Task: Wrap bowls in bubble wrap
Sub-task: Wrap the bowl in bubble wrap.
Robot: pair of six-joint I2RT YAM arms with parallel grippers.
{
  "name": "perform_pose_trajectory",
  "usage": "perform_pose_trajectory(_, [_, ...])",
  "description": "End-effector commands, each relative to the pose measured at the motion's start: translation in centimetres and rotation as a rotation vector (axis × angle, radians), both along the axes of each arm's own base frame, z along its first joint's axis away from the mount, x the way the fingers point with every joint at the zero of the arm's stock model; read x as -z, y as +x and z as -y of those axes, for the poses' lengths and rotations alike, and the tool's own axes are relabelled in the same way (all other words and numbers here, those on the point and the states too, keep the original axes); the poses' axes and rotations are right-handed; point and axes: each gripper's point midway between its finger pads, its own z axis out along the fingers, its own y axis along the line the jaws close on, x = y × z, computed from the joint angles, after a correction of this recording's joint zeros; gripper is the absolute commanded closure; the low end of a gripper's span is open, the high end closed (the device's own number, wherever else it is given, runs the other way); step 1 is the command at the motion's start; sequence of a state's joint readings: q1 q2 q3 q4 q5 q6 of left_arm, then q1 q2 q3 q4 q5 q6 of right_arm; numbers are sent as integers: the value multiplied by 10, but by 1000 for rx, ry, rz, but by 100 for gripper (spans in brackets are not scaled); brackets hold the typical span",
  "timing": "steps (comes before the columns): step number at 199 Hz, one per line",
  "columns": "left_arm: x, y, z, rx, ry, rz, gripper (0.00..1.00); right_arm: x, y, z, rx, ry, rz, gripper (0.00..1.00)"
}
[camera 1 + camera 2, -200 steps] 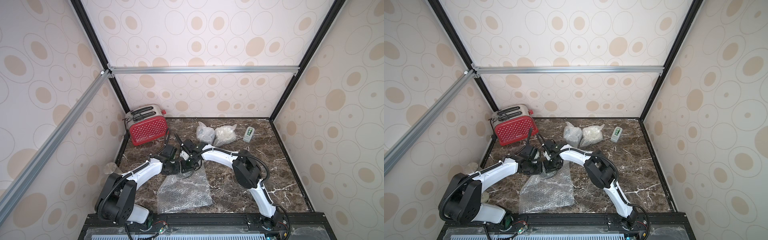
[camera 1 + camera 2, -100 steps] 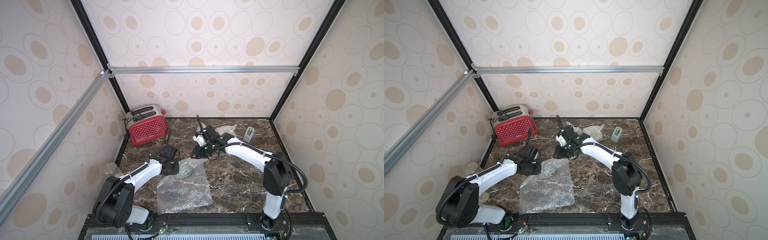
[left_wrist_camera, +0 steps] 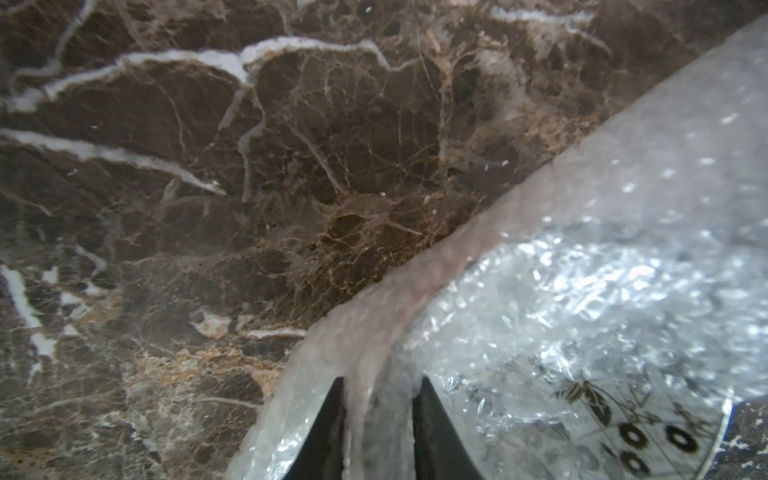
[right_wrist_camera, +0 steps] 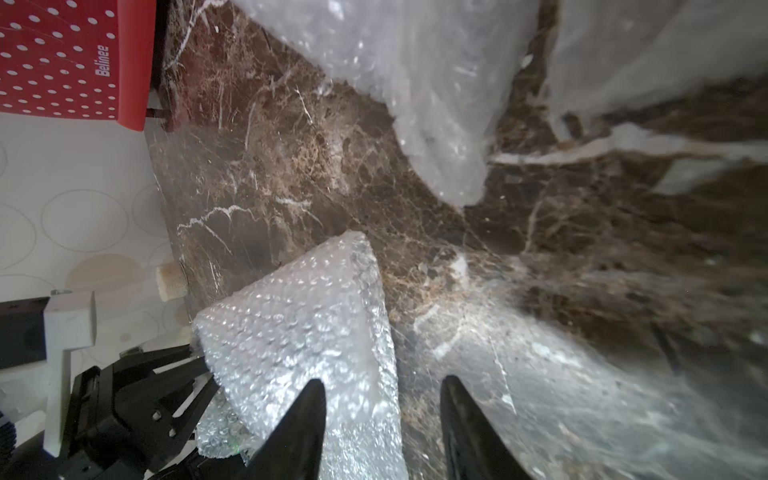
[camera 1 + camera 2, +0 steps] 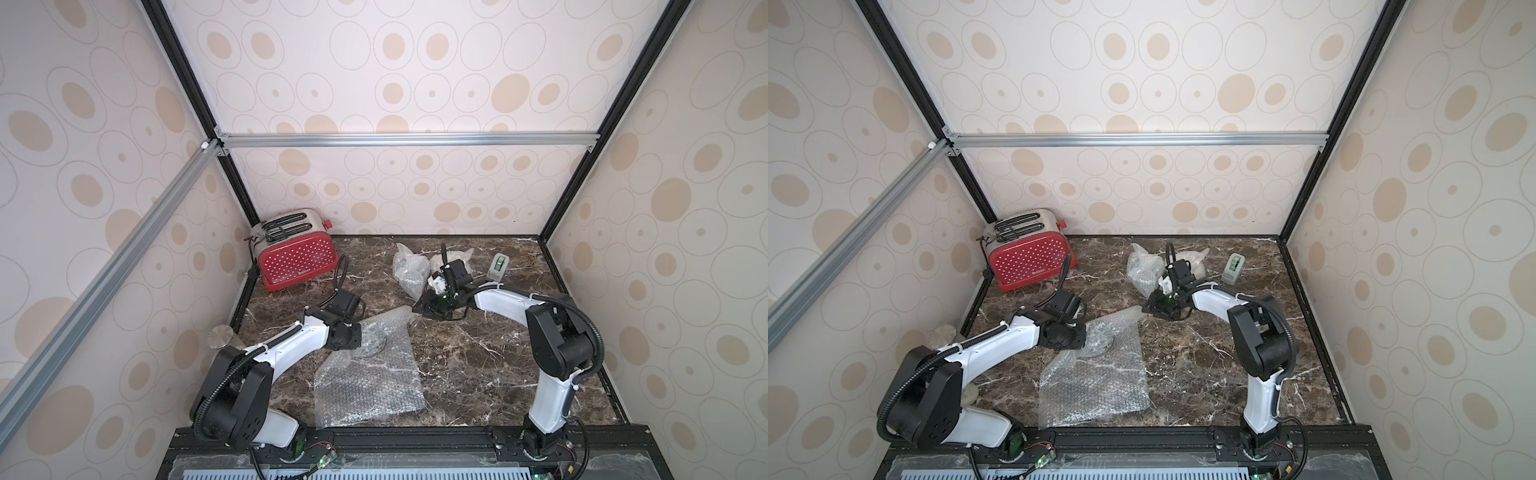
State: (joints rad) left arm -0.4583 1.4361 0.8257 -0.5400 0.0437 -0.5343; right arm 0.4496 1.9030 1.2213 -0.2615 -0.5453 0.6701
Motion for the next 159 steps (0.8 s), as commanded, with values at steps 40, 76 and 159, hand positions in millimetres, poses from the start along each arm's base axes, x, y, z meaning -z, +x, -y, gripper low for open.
perform_pose_trajectory(40, [-9, 2, -1, -11, 17, 10, 74, 12, 14, -20, 19, 105, -31, 57])
perform_pose_trajectory(76, [-7, 2, 0, -7, 13, 6, 74, 7, 17, -23, 29, 137, -13, 69])
perform_pose_trajectory(159, [-8, 1, 0, -23, 2, 15, 74, -33, -8, -36, -46, 196, 8, 94])
